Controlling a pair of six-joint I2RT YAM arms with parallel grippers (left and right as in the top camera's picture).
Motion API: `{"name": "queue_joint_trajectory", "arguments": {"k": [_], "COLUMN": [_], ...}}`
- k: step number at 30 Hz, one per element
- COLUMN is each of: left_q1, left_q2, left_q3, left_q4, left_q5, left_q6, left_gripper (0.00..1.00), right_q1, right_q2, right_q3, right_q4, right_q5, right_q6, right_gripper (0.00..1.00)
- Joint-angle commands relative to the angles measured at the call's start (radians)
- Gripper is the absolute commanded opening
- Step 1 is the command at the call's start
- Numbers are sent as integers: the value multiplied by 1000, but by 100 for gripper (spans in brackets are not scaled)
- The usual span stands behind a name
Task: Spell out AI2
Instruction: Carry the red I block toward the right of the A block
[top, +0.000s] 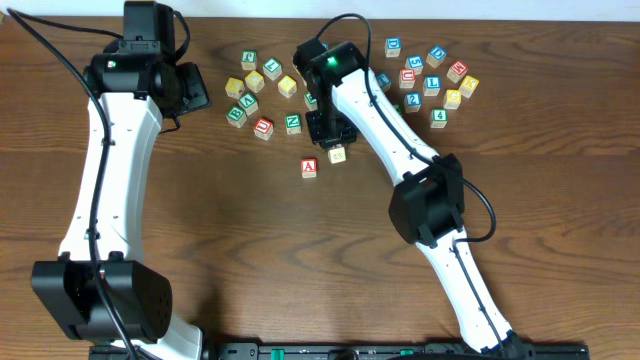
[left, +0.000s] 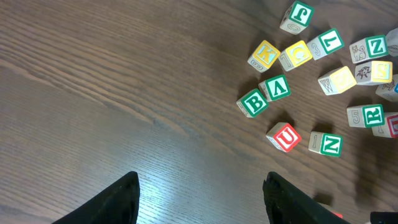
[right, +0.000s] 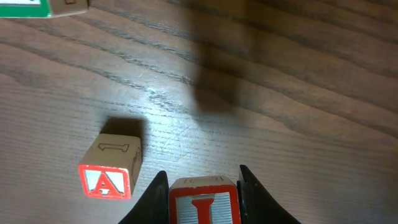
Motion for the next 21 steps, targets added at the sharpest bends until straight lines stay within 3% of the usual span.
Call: {"name": "queue_joint_trajectory", "arguments": {"k": [1,14,21], "left_q1": [-4,-4,-4], "left_q2": [-24,-24,-24], "left_q3": [-9,-9,-9], "left_q4": [1,3,4], "left_q5": [-13,-13,-13], "left_q6": [-2,-2,-2], "left_gripper": [63,63,63], "right_q1": [16,54,54], "right_q2": [26,27,27], "right_q3": [-1,-1,-7], "right_q4": [3,131,149], "right_q5": [19,197,200], "right_q6": [30,126,126], "right_gripper": [18,16,19]}}
